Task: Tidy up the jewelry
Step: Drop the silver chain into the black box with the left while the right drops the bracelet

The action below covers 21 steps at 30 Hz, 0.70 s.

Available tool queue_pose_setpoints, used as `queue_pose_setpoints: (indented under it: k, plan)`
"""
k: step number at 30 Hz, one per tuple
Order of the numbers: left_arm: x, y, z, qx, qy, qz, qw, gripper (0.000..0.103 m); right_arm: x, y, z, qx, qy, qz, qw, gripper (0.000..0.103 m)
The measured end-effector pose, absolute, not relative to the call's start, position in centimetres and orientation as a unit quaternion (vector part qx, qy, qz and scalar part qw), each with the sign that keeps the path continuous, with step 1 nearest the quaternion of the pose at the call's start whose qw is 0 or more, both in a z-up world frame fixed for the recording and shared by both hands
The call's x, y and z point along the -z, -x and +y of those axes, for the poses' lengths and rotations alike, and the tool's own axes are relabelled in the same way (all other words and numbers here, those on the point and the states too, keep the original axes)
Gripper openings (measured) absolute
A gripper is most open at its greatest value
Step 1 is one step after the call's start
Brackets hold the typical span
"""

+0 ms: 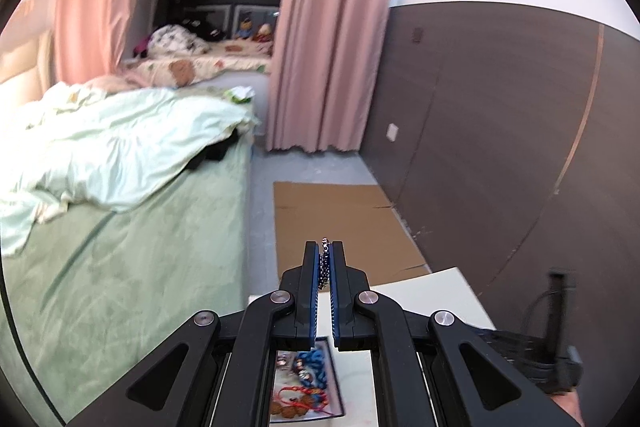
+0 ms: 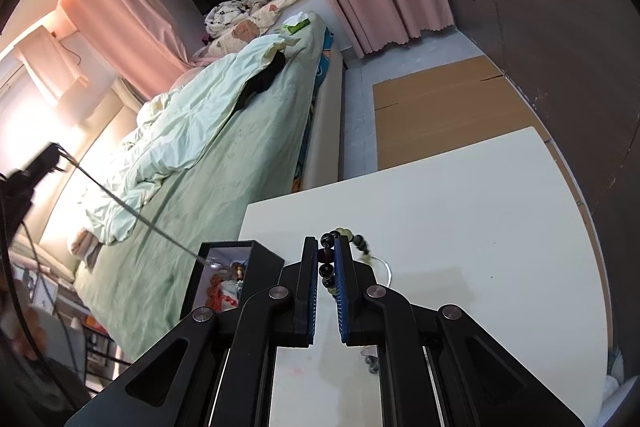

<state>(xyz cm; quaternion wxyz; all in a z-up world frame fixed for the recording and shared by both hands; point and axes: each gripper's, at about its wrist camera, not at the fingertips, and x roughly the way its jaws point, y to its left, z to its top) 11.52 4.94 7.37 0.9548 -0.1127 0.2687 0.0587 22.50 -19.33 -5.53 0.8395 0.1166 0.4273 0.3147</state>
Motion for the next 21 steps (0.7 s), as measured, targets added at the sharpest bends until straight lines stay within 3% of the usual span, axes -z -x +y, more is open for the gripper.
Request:
queue_pose_setpoints:
  k: [12,19,20,21]
  plan:
    - [2.2,-12.7,7.1,-0.033,0.198,0.333,0.921,0.005,4.3,-21.4,-18.3,-0.333,-0.141,0.388,0.848,0.010]
    - [5.1,-13.7,8.8,-0.030,0.229,0.395,0.889,0.006,3.0,-20.0,-15.5,-0.384,-0.161,0.348,0.840,0.010]
    - [5.2,-13.6,9.2,-0.030,0.236,0.394,0.888,0.007,3.0,-19.9,-14.9,-0.389,-0.162,0.349,0.837,0.010]
    - [5.2,-13.5,9.5,-0.031,0.240,0.393,0.887,0.016,3.1,-19.8,-14.3,-0.394,-0.162,0.351,0.834,0.010]
